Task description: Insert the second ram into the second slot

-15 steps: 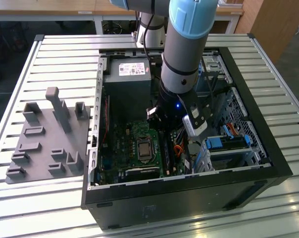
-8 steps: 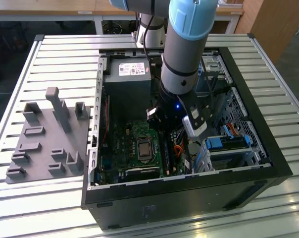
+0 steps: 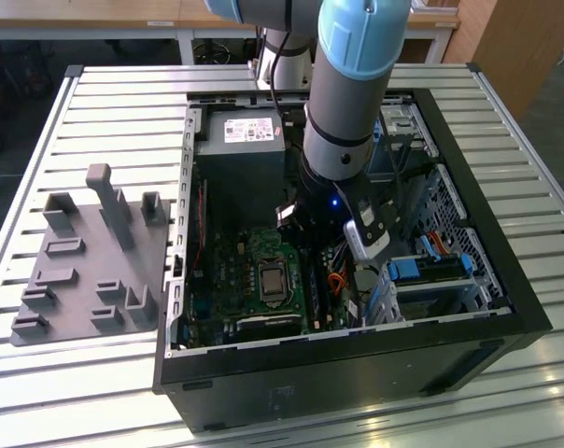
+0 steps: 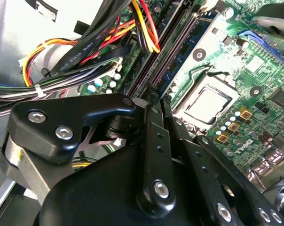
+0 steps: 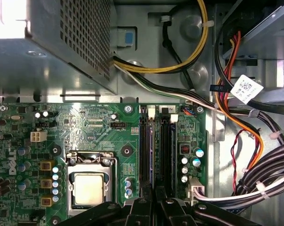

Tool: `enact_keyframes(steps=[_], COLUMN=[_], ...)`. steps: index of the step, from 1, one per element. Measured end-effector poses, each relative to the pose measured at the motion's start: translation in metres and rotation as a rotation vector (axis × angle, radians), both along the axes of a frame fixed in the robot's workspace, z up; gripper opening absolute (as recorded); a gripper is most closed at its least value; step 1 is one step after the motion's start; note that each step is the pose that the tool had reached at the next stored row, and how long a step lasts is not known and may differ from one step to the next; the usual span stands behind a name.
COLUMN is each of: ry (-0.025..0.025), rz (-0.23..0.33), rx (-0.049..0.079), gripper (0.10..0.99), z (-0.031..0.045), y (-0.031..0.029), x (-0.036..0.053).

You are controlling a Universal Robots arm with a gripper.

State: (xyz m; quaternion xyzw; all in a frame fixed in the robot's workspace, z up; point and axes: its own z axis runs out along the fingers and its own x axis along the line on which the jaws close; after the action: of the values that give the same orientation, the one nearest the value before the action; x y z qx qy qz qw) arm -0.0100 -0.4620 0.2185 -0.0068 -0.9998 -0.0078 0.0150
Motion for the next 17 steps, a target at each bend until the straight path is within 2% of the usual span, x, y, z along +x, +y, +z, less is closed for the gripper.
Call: enact_keyframes(steps=[17], ry=[0.0018], rz=[-0.003], rx=[0.001], gripper=[0.137], z=[-0.0002], y=[0.0], x=[0.0])
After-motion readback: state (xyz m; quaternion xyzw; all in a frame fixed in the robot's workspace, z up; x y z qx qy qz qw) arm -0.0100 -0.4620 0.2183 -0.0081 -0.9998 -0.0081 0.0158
